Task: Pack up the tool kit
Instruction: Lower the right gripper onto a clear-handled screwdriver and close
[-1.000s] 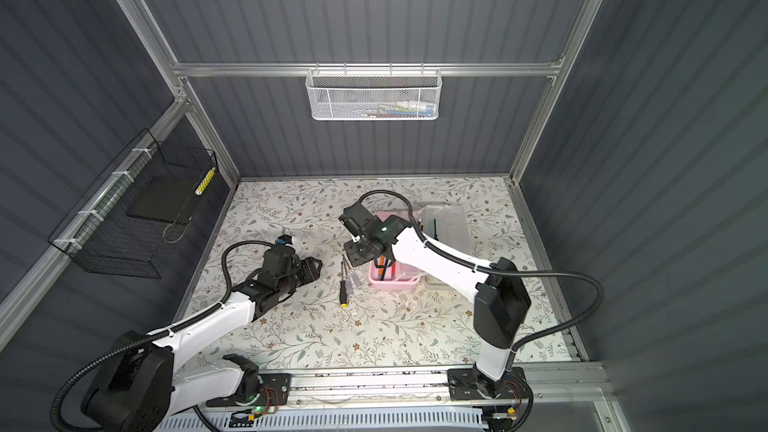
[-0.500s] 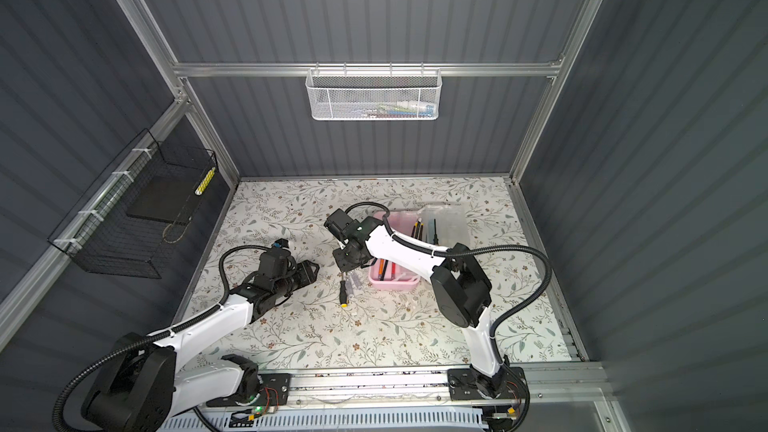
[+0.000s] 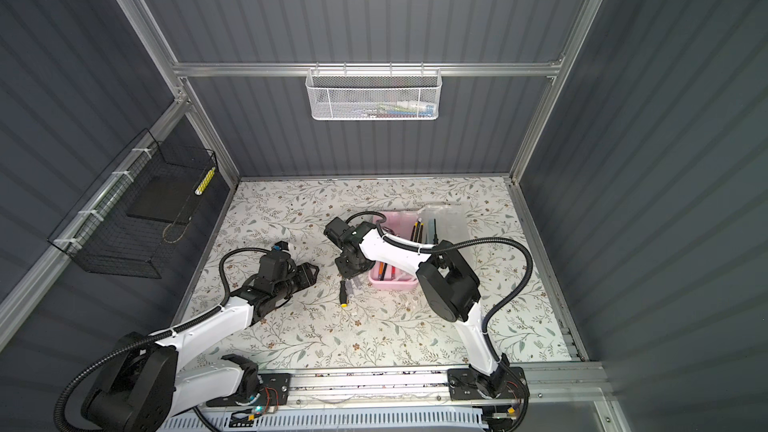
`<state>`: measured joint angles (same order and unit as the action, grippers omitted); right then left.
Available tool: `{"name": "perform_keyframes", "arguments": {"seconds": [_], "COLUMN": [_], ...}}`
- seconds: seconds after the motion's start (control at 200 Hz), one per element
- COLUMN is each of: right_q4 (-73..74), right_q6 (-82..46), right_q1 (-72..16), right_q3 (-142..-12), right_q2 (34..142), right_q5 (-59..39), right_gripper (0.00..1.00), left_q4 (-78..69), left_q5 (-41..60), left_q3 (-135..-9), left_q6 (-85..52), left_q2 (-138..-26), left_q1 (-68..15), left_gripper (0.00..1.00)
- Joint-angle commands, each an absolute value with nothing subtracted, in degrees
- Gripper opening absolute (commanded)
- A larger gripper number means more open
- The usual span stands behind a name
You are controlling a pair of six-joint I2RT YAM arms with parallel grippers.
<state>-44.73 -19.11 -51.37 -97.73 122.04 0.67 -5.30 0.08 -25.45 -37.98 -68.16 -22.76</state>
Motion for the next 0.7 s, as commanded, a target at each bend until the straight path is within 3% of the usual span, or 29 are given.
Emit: {"name": "perform_keyframes", "arguments": {"seconds": [0.0,0.695], "right_q4": [-46.47,-49.13], "right_q6": [-18.73,-18.9], "right_q1": [-51.77,-51.77], "right_q3": [-98.48,-102.86], "right_q2": [124.15,129.23], "right_q5": [1.5,2.7], "right_gripper": [0.31,0.3], "left_q4": [-5.71,-6.94], "left_q5": [-0.08,0.1], "left_q3": [-24.61,-25.37], "left_q6": [-37.81,-38.14], "left_q2": [-68.07,-71.19], "left_q1": [-22.12,-21.97], "left_gripper": [0.55,0.54]}}
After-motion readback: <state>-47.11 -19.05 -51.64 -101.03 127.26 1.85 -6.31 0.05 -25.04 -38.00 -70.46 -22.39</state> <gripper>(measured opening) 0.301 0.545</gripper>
